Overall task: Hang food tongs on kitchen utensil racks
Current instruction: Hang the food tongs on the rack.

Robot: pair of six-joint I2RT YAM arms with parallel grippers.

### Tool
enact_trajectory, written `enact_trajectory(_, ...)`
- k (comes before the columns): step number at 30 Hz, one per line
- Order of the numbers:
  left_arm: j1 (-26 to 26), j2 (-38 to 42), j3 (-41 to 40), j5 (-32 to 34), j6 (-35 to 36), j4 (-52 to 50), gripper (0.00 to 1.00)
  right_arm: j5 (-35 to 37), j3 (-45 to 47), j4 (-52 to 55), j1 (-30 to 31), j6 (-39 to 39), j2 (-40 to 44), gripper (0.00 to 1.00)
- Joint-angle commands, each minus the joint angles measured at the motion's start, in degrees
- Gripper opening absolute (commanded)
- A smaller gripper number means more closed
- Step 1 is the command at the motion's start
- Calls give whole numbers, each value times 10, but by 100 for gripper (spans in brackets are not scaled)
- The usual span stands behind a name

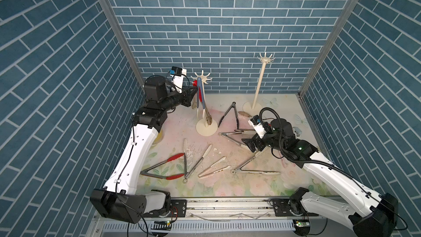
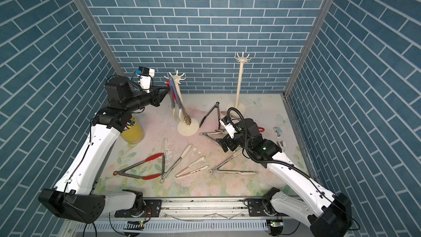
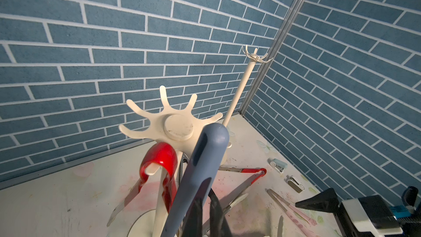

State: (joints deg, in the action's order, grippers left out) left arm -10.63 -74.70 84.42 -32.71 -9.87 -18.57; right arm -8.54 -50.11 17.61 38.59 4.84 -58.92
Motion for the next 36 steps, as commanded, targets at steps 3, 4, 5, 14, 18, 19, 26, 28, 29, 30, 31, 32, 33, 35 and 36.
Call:
enact_trajectory(3, 0, -10, 26, -6, -8, 17, 12, 5, -12, 1, -1, 23, 5, 99)
enact_trajectory(4, -2, -11, 28, -6, -10, 19, 12, 5, -12, 1, -2, 23, 5, 99)
enact_trajectory(5, -3, -13, 30, -5, -10, 19, 12, 6, -12, 1, -2, 24, 5, 99)
enact_trajectory(14, -11, -38, 60, 8, -5, 11, 13, 6, -11, 0, -2, 24, 6, 99)
enact_trajectory(18, -12, -51, 67, 19, -2, 5, 13, 6, -10, -1, -2, 24, 7, 99)
enact_trajectory(19, -12, -53, 66, 23, -2, 6, 13, 6, -9, -1, -2, 24, 8, 99)
enact_trajectory(26, -21, -39, 55, 36, 8, 14, 14, 8, -8, 0, -2, 24, 7, 99)
enact_trajectory(28, -21, -28, 48, 42, 9, 16, 17, 6, -9, -1, -2, 22, 6, 99)
enact_trajectory(29, -21, -23, 44, 46, 11, 17, 18, 6, -8, -1, -1, 22, 3, 99)
enact_trajectory(30, -21, -16, 40, 50, 11, 18, 20, 7, -9, -1, -2, 20, 2, 99)
enact_trajectory(31, -21, -9, 35, 54, 12, 19, 21, 5, -10, -2, -2, 18, 0, 99)
enact_trajectory(32, -21, -2, 29, 60, 13, 20, 24, 5, -11, 0, -2, 15, -3, 99)
enact_trajectory(33, -21, 4, 24, 64, 15, 20, 29, 4, -12, 0, -2, 13, -5, 99)
enact_trajectory(35, -21, 21, 12, 76, 19, 25, 43, 3, -14, 2, -2, 9, -11, 99)
enact_trajectory(36, -20, 29, 4, 78, 20, 28, 46, 3, -16, 2, -1, 6, -15, 99)
